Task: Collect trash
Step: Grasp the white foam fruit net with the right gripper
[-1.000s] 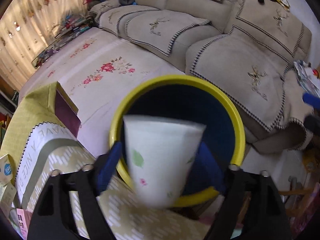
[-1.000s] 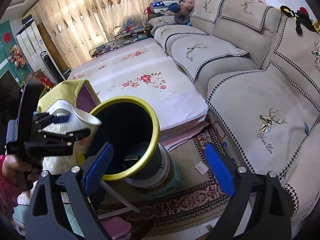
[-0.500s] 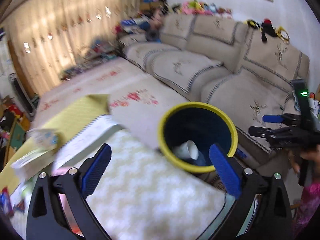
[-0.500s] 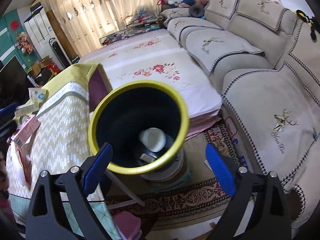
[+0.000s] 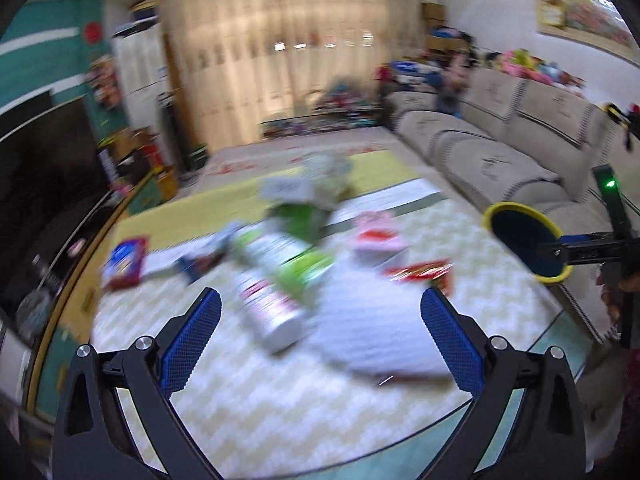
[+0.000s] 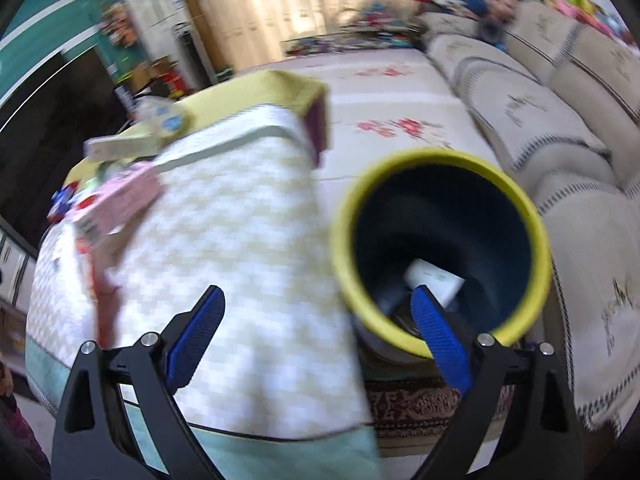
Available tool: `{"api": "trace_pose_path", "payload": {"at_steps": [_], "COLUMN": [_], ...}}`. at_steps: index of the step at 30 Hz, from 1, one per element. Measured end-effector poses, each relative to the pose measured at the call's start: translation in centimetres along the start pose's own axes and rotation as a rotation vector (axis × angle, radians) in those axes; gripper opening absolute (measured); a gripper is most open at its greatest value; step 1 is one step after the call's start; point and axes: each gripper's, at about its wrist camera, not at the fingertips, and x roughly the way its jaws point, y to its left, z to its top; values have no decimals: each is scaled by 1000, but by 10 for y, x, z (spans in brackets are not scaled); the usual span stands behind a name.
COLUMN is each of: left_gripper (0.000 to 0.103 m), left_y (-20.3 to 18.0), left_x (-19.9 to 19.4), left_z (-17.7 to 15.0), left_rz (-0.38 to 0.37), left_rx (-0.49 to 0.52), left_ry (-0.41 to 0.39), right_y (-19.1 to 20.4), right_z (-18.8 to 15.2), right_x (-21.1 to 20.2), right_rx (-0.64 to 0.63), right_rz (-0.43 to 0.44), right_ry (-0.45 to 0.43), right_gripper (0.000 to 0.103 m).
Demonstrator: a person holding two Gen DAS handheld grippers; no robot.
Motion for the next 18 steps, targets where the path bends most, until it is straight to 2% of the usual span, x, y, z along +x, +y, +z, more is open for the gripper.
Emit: {"api": "trace_pose_path", "payload": {"at_steps": [8, 14, 18], "left_gripper": [98, 98, 98], "left_y": [75, 95, 96], "left_x": [-26, -49, -60], "left_z": [-44, -51, -52], "left_rz": [102, 132, 141], "left_rx": [-115, -146, -150], "left_ry": [-1, -32, -51], "right_y": [117, 191, 215], "right_z": [4, -17, -24], "right_x": [-12, -13, 0], "right_rx": [-220, -413, -496], "right_rz": [151, 236, 224], "right_ry": [-66, -88, -66], "right_gripper": [89, 75, 70]}}
